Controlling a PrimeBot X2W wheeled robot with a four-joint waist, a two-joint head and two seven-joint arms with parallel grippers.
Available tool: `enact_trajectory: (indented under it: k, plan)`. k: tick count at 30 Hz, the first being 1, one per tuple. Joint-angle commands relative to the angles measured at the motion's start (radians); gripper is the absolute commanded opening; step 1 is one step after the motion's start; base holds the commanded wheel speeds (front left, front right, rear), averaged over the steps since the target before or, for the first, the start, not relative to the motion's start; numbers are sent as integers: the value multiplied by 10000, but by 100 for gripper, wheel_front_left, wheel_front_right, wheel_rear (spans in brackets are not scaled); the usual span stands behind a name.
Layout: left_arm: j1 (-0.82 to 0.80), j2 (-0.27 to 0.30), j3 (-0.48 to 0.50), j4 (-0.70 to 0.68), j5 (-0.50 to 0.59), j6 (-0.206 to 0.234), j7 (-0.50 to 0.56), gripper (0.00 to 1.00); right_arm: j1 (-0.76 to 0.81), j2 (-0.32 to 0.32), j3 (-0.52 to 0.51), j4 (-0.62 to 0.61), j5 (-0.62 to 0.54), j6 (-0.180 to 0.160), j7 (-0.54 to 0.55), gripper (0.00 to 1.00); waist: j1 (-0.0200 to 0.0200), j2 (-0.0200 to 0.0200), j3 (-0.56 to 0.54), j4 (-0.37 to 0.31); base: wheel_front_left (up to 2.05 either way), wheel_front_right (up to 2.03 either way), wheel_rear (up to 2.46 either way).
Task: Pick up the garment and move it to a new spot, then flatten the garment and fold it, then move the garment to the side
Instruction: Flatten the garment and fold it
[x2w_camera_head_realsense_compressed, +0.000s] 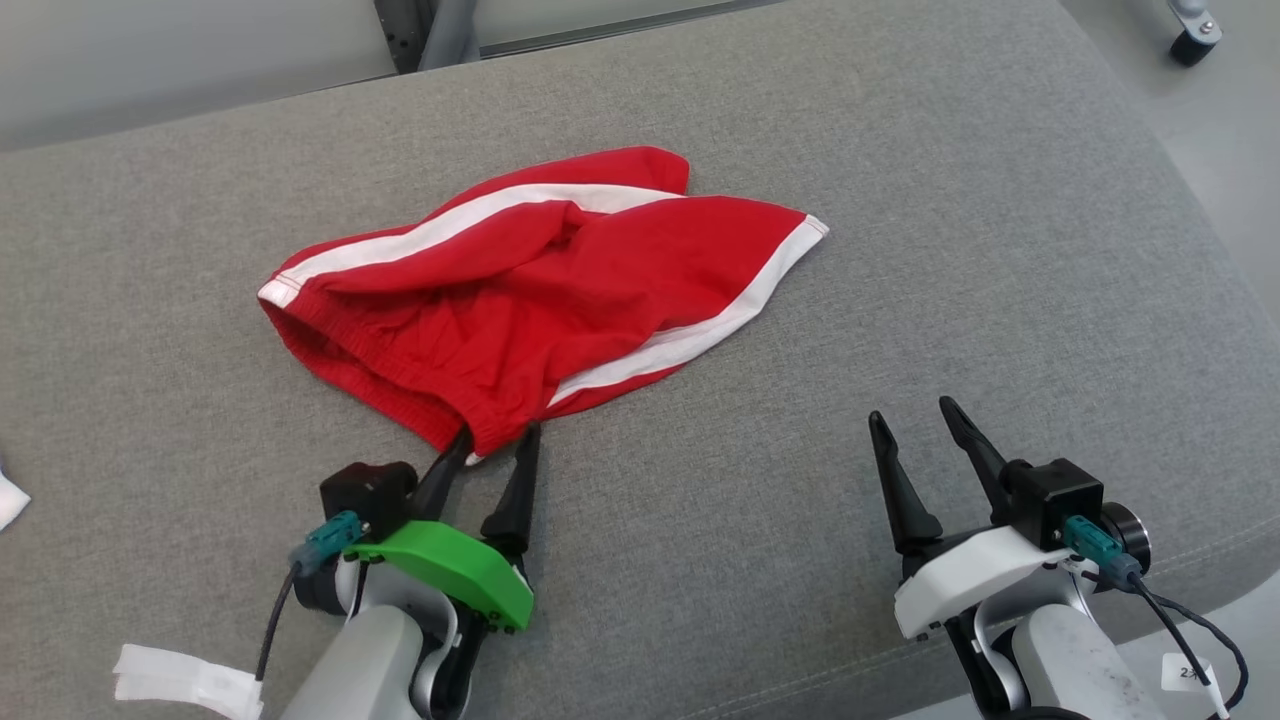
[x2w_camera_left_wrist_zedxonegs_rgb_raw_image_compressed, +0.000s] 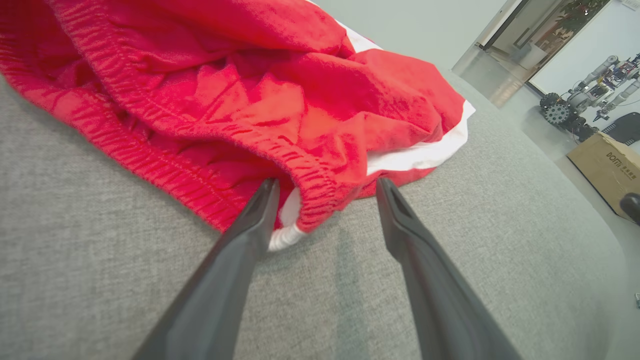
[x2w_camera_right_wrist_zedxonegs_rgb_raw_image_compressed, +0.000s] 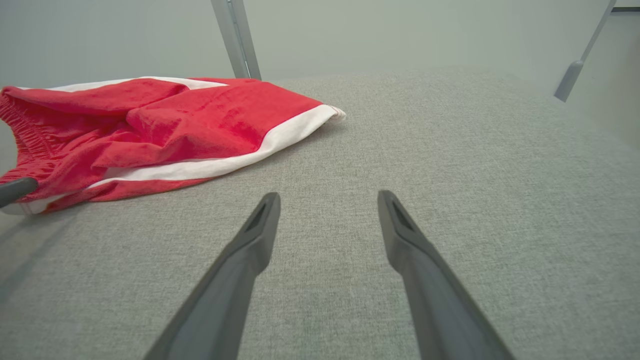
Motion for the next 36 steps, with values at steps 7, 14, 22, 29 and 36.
enact_trajectory:
  k: [7, 14, 22, 29, 36]
  plan:
    - [-135, 133, 583, -915, 275, -22, 3, 0, -108, -16, 64, 24, 196, -3, -34, 100, 0, -1, -15, 28, 0, 0, 0]
    - [562, -1, 1207, -2505, 724, -22, 5, 0, 223, -13, -235, 100, 297, -3, -34, 100, 0, -1, -335, 770, 0, 0, 0]
    - [1025, 180, 2070, -2159, 947, -23, 5, 0, 13, -17, -47, 152, 460, -3, -32, 100, 0, -1, -188, 1514, 0, 0, 0]
    - [156, 430, 2813, -452, 1594, -21, 5, 0, -307, -35, 182, 196, 274, -3, -32, 100, 0, -1, 254, 1309, 0, 0, 0]
    - [-576, 587, 3470, 1289, 2619, -1, 5, 85, -259, -123, 69, 218, 210, -3, -32, 100, 0, -1, 196, 847, 0, 0, 0]
